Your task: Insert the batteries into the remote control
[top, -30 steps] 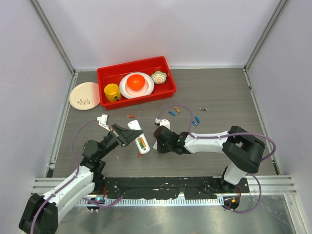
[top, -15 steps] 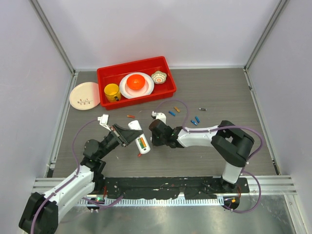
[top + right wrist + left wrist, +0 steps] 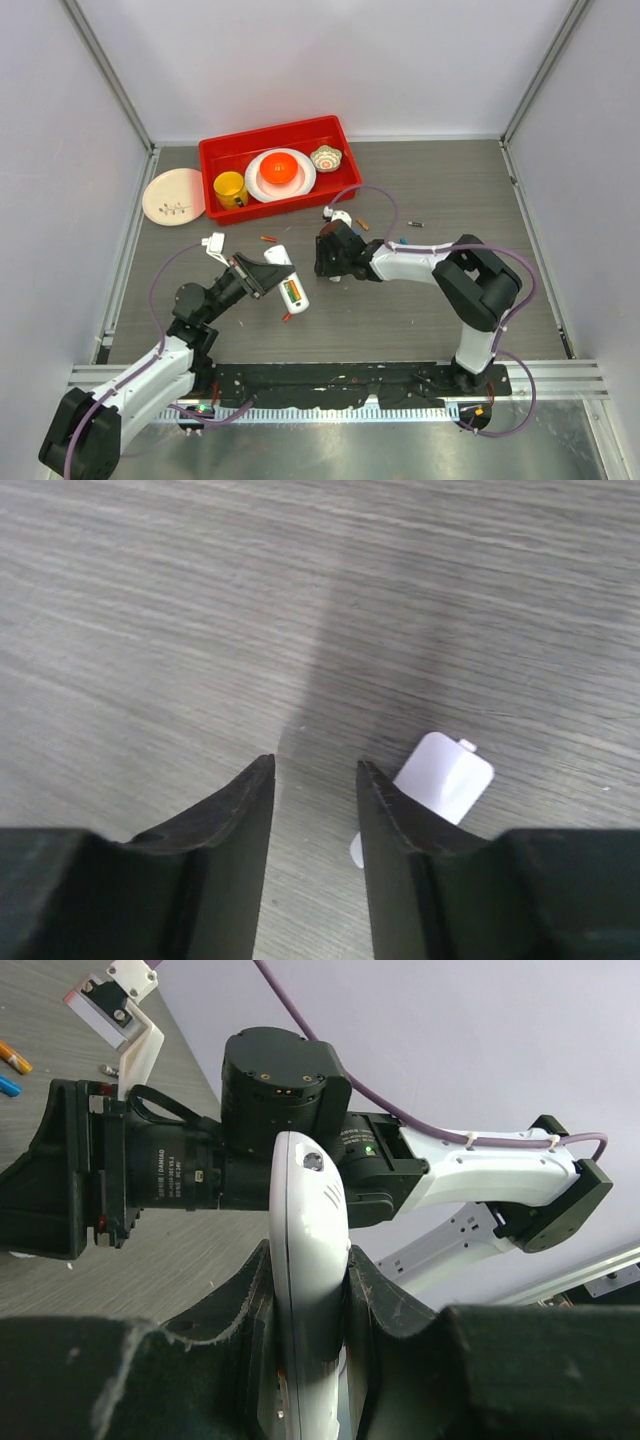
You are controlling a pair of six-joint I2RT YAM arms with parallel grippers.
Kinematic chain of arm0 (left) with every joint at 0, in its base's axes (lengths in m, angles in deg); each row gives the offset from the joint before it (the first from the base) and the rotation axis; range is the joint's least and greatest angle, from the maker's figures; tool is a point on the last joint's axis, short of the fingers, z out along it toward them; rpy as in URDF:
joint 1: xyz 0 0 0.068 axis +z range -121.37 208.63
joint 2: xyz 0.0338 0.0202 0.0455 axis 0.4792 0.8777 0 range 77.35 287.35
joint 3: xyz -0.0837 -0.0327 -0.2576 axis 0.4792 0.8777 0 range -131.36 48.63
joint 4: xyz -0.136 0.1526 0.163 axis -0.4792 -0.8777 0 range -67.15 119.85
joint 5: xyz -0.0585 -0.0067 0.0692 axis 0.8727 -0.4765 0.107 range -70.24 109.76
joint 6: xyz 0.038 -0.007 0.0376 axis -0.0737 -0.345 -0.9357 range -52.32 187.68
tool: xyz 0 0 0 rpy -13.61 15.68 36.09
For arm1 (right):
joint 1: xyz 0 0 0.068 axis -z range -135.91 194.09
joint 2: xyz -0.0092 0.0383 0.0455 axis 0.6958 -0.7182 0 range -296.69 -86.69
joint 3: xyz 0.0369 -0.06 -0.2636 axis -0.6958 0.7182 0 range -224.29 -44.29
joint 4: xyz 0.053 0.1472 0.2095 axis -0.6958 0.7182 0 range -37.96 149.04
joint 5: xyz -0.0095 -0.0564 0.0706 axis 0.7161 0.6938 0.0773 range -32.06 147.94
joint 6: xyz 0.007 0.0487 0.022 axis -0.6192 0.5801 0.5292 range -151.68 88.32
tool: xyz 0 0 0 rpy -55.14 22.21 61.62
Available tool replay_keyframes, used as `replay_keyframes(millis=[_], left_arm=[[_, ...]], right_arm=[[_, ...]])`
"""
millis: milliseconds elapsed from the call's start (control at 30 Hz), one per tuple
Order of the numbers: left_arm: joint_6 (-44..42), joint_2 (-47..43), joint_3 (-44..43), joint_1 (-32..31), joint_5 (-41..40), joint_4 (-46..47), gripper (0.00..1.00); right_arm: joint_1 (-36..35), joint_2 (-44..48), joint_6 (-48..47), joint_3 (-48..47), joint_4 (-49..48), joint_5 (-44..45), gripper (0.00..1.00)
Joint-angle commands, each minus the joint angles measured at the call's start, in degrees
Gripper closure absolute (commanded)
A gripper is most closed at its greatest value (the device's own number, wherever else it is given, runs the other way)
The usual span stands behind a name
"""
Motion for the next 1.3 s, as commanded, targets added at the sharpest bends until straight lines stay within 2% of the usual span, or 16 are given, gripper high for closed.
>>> replay_keyframes(millis=[0,133,300,467,533,667,767,1000,1267], left_arm=[[-0.5,0.8,-2.5,0.0,-0.1,5.3,1.00],[-0.6,0.9,-2.5,0.0,-0.1,5.2,1.00],[-0.5,0.8,-2.4,-0.1,-0.1,5.3,1.00],[-0.4,1.9,-2.3,0.0,0.0,6.1,1.00],[-0.1,2.8,-2.2,-0.1,0.3,6.7,1.00],[0.6,3.3,-1.9,0.0,0.9,8.0,1.00],[0.7,2.5,-1.6,0.0,0.8,7.7,1.00],[0.6,0.7,-1.1,0.0,0.6,6.4,1.00],[0.6,0.4,-0.8,0.0,0.6,6.3,1.00]], right_arm=[[-0.5,3.9,-3.3,0.6,-1.2,-5.3,0.53],[-0.4,8.2,-2.6,0.8,-0.3,-4.7,0.47],[-0.5,12.3,-1.0,0.1,7.6,4.2,0.46],[-0.5,8.4,2.1,-3.5,19.1,11.8,0.45],[-0.5,7.3,3.0,-3.3,19.2,11.8,0.44],[-0.5,7.7,4.7,-2.4,15.9,10.6,0.28],[-0.5,6.3,4.4,-4.3,16.6,10.6,0.25],[-0.5,0.9,3.2,-9.1,19.8,10.8,0.25],[-0.5,-1.9,1.4,-11.9,25.5,10.9,0.32]])
